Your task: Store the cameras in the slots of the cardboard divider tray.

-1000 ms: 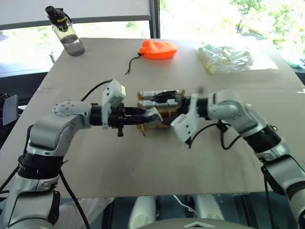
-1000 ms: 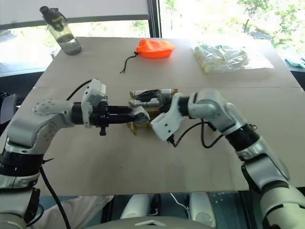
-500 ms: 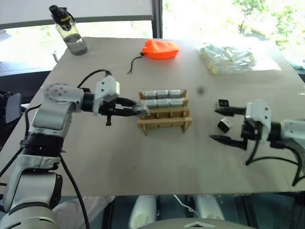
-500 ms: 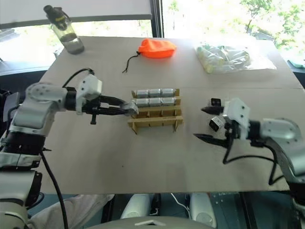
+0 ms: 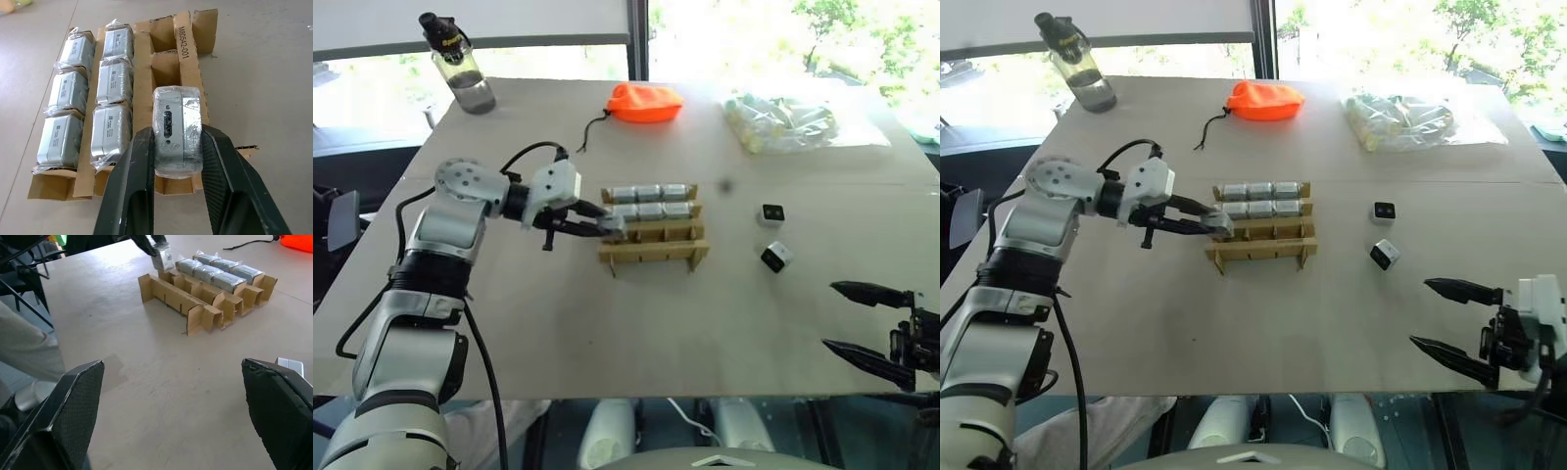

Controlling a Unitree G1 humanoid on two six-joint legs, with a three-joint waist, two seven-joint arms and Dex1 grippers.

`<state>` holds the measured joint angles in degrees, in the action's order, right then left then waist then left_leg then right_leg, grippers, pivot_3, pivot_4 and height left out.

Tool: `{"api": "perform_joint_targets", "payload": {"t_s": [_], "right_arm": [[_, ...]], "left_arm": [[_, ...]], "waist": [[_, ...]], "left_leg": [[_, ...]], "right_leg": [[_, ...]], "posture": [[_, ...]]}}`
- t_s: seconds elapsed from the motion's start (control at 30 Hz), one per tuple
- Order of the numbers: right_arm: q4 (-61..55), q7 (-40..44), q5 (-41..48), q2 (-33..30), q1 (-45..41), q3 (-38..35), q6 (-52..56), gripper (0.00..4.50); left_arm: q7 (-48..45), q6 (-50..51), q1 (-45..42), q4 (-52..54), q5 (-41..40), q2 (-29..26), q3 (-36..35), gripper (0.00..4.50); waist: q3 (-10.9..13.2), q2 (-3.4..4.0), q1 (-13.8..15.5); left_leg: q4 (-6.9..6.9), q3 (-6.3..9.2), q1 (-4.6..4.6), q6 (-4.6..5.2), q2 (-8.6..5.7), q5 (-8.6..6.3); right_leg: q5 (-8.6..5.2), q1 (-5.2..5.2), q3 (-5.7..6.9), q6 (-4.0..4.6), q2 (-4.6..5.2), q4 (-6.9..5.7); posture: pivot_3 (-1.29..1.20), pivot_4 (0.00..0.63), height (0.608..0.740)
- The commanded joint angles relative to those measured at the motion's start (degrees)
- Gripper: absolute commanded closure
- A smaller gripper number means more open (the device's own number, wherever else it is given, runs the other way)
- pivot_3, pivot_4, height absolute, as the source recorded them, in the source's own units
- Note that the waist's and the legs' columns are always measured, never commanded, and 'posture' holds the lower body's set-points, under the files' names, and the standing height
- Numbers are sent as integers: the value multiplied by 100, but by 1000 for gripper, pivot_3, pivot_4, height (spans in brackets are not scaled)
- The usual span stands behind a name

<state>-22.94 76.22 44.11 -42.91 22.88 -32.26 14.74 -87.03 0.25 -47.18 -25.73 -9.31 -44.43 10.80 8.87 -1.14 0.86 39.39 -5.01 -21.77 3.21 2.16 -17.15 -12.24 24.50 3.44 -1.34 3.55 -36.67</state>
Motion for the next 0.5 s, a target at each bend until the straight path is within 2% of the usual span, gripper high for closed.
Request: {"api": "perform_joint_targets", "payload": {"t_s": [0.03,0.3,0.5], "right_arm": [[2,102,113,-47,67,-280,-111,52],[-107,-4,123,6,108,-305,-135,52],[-132,-65,142,-6,114,-321,-132,52]], "left_arm": [[-37,-104,-96,-86,140,60,60,3783],[185,326,-288,-10,211,426,103,3783],[269,405,-336,-93,458,483,193,3783]], "waist": [[-1,-1,1],[-3,0,32],[-3,0,28]], "left_leg": [[0,1,3,0,0,0],[4,7,-1,0,-1,1],[6,6,-2,-1,-2,1]], "right_leg": [[0,-2,0,0,0,-4],[9,-2,3,15,1,-6],[9,-2,2,15,1,-3]], "posture": [[0,150,740],[0,150,740],[0,150,740]]}}
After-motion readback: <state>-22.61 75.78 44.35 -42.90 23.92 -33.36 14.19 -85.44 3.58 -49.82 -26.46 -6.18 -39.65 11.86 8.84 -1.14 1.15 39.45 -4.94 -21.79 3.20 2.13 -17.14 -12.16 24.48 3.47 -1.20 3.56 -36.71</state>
